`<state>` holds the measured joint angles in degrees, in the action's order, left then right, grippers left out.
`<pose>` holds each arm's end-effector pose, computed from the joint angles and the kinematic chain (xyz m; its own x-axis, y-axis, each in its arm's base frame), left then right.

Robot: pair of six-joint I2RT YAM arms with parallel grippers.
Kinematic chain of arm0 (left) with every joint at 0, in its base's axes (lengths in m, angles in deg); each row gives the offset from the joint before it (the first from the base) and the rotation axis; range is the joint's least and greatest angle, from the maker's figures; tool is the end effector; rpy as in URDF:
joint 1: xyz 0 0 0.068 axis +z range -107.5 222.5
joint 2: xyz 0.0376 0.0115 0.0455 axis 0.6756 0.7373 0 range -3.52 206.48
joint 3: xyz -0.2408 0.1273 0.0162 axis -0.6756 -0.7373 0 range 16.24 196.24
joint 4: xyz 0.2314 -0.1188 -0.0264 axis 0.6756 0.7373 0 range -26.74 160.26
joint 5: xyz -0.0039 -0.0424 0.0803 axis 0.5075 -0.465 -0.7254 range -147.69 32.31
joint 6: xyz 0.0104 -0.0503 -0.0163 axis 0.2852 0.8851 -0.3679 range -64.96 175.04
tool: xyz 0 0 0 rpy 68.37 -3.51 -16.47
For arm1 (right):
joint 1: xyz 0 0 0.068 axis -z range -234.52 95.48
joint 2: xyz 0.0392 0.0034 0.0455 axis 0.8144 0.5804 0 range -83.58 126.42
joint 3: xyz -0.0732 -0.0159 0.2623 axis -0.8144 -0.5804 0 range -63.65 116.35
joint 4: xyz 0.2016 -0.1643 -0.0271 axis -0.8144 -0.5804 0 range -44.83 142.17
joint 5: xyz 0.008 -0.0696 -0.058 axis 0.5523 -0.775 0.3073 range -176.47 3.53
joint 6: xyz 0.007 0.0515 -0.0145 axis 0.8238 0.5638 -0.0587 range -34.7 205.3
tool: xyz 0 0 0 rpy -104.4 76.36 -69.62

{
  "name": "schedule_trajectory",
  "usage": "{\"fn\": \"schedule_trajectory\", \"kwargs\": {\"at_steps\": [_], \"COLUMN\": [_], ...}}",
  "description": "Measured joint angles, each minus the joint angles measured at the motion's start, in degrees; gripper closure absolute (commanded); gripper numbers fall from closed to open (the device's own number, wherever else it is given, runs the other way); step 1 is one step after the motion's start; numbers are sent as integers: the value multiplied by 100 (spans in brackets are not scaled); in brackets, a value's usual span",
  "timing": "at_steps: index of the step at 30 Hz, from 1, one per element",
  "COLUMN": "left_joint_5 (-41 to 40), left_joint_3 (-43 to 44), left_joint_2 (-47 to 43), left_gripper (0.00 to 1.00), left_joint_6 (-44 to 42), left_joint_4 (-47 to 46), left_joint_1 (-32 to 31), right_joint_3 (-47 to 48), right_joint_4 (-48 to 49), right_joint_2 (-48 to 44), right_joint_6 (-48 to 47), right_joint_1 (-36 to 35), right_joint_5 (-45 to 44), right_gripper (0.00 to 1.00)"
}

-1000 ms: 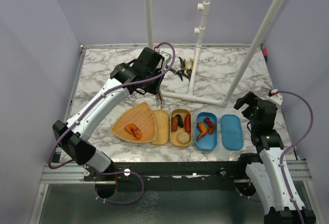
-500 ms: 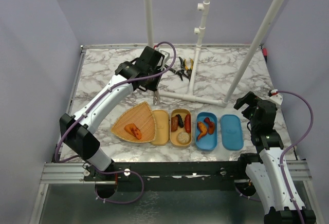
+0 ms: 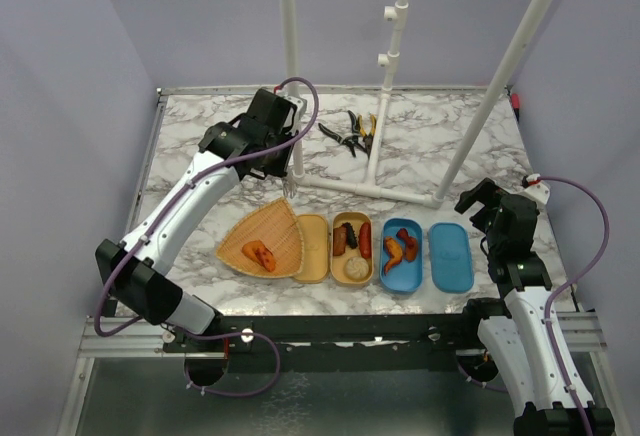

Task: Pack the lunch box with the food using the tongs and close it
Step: Move the plate to the center of the board.

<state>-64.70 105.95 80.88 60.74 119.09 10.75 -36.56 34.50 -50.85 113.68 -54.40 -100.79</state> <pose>0.2591 -0.1554 0.3743 -0.6984 0.3164 -0.6420 0.3889 0.9208 0.0306 0.1474 -0.0091 0.2489 -0.2391 0.4611 -0.8545 0.3899 0.8516 0.3504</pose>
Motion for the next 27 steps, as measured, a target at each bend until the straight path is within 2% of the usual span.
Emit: {"fn": "schedule_trajectory", "kwargs": {"at_steps": [6, 19, 23, 27], "left_joint_5": [-2, 2, -2, -37], "left_joint_3": [396, 323, 260, 199], "left_joint_2": [-339, -861, -1080, -1132], "left_gripper": [72, 72, 72, 72], "left_joint_6": [2, 498, 656, 693], "left_joint_4": [398, 953, 1093, 1110], "left_joint_1": [52, 57, 57, 57], "right_joint_3": [0, 0, -9, -131], "right_joint_4": [0, 0, 70, 345], "right_joint_2": [-13, -149, -162, -225], "right_joint_6": [0, -13, -190, -372], "right_joint_1": [0, 0, 0, 0], "right_joint_5": [0, 81, 610, 1563], "right_gripper": [0, 0, 2, 6]}}
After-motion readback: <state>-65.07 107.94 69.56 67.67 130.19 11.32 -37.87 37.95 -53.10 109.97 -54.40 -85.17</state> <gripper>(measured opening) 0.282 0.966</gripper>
